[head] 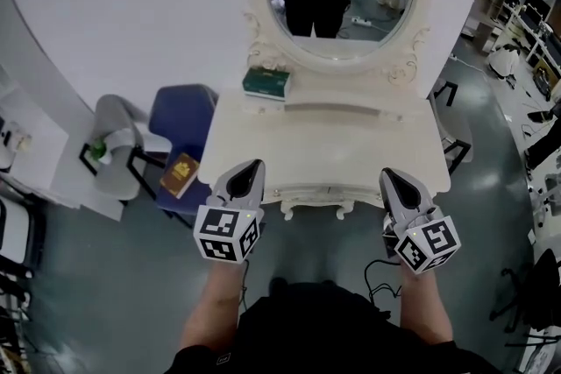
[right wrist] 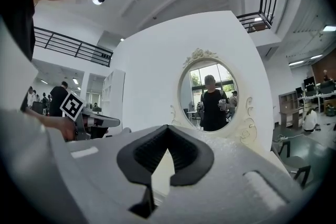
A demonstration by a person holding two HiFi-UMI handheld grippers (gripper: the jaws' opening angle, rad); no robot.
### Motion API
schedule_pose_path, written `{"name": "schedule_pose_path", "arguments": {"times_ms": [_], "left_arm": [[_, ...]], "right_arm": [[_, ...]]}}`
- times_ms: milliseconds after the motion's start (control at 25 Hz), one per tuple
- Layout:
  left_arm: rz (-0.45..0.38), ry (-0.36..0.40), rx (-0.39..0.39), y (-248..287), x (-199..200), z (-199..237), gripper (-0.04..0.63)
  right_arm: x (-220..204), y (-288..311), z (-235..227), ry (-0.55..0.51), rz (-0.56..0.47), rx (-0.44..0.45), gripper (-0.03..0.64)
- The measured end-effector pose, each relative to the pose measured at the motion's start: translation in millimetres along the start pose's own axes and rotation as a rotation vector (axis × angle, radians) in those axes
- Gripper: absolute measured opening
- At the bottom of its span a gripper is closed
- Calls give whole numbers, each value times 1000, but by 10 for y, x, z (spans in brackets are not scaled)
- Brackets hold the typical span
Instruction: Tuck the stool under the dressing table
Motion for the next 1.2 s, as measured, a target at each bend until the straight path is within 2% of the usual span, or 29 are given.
{"name": "schedule_pose_path", "arguments": {"times_ms": [320, 1200], "left_arm": [[15, -20, 0, 48, -2, 13, 18], [42, -9, -6, 49, -13, -71, 18]], "right_arm": [[-13, -90, -118, 19, -12, -69, 2], [-71, -169, -78, 40, -8, -20, 2]]}}
Point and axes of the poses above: the fingertips, and each gripper's own axes: y forward along the fingers, z to its left, x out of its top, the point moved 10 cm from there along -y, backward along the fingers, and after that the axes turned 3 degrees about -y, right-handed, at the moved point
